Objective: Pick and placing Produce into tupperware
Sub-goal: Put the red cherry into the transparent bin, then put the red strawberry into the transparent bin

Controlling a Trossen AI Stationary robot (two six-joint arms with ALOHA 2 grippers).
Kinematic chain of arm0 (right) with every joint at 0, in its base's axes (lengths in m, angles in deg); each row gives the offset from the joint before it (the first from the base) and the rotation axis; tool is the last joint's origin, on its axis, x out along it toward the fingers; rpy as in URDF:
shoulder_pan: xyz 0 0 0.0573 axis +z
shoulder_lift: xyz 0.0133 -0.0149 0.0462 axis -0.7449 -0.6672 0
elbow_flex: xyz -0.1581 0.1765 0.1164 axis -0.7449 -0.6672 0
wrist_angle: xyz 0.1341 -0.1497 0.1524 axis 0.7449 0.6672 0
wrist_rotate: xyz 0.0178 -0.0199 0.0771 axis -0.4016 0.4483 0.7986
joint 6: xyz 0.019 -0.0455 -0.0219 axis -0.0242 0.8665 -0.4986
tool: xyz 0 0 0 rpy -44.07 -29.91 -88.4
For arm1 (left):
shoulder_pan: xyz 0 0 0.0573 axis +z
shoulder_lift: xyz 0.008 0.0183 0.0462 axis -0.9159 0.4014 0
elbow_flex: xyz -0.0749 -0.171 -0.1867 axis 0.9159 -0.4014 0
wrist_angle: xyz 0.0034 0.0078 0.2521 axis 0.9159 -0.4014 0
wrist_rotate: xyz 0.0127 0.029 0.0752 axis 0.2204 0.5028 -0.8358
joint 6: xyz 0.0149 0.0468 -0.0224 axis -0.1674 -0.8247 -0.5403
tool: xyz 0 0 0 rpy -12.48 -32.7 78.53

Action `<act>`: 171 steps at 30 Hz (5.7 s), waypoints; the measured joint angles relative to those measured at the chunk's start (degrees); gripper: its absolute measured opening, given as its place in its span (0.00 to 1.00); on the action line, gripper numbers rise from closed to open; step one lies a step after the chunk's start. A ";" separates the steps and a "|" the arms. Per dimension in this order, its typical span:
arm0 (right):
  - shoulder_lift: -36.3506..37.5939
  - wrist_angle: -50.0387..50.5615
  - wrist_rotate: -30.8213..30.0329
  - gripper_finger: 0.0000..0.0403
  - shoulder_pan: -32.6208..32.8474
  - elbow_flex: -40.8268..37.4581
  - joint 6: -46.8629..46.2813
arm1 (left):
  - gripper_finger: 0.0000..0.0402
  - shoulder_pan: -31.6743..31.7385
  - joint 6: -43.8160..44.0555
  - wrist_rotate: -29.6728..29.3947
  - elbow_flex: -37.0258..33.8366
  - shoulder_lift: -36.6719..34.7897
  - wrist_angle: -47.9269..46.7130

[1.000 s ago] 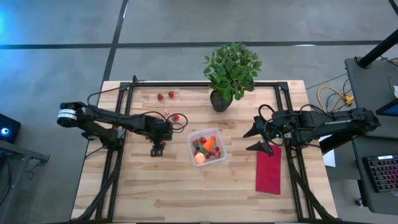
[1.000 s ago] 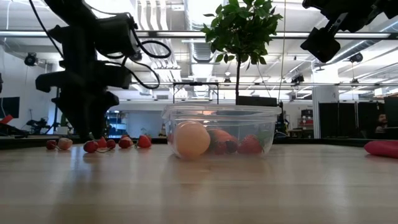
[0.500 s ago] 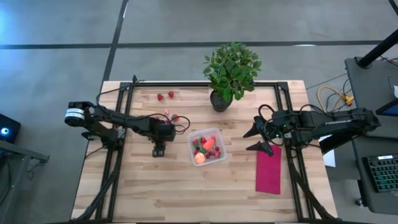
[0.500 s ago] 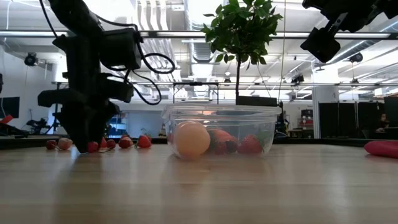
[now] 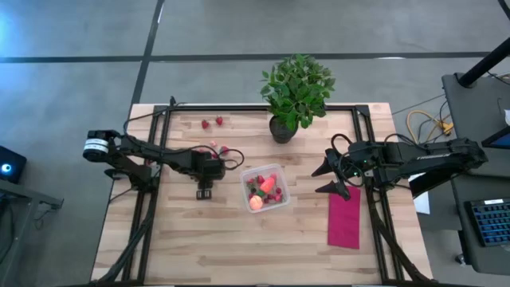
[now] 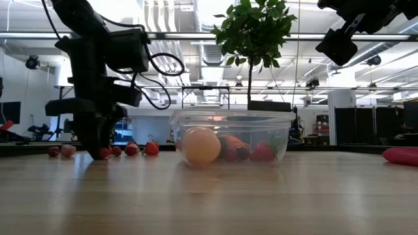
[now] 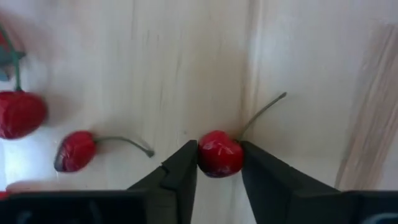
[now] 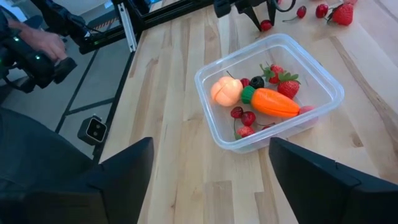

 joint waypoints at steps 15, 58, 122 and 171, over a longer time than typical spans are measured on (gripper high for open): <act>-0.02 0.00 0.00 0.76 0.00 0.00 0.00 | 0.16 0.05 0.31 -1.69 7.29 -4.94 1.58; -0.01 0.01 0.02 0.77 0.00 0.02 0.01 | 0.51 23.97 -9.66 12.10 17.49 3.62 -4.06; -0.02 0.00 0.02 0.77 -0.01 0.02 0.00 | 0.51 41.16 18.10 -3.12 34.86 24.16 -7.87; -0.02 -0.02 0.01 0.78 -0.02 0.02 0.00 | 0.30 21.61 -7.92 25.51 34.25 3.50 -9.59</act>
